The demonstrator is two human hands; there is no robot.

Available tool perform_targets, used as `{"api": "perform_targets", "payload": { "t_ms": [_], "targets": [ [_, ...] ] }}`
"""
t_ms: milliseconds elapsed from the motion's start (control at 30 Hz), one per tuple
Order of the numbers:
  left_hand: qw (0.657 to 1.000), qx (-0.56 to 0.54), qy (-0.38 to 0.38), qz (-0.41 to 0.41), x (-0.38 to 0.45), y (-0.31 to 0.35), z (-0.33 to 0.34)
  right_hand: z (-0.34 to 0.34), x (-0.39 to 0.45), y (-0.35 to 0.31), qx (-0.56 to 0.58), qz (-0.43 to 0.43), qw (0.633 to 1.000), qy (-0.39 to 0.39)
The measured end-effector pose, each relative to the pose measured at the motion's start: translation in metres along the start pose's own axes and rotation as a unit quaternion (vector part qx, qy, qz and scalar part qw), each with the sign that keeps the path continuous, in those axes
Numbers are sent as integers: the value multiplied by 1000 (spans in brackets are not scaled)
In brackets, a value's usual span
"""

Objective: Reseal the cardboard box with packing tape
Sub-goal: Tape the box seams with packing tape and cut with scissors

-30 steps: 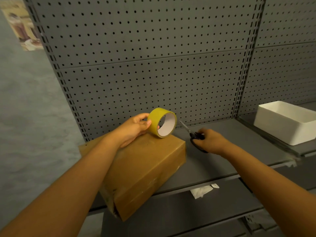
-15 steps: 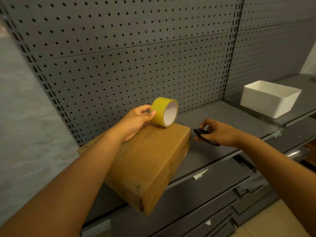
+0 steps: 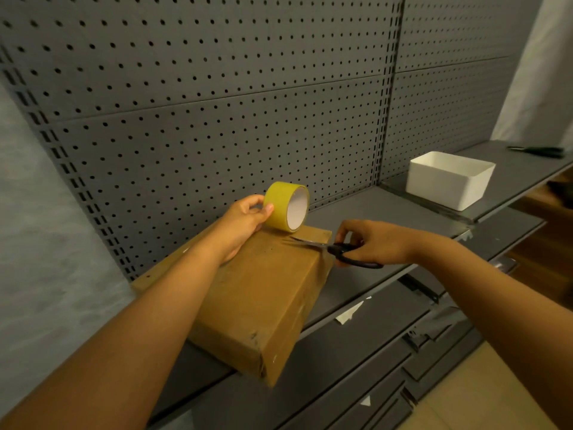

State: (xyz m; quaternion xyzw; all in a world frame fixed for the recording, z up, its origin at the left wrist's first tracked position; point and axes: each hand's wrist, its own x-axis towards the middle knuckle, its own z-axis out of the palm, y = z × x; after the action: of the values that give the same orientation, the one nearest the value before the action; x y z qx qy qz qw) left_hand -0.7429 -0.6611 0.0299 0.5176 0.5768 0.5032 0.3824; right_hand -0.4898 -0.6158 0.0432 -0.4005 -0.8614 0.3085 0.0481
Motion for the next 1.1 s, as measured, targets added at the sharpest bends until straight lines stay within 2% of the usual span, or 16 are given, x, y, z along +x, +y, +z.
{"api": "perform_targets", "payload": {
  "t_ms": [667, 1100],
  "targets": [
    [1000, 6, -7, -23, 2, 3, -2, 4, 31, -24, -105, -31, 994, 5],
    [1000, 12, -9, -27, 3, -1, -5, 4, 29, -21, -90, -48, 995, -15]
  ]
}}
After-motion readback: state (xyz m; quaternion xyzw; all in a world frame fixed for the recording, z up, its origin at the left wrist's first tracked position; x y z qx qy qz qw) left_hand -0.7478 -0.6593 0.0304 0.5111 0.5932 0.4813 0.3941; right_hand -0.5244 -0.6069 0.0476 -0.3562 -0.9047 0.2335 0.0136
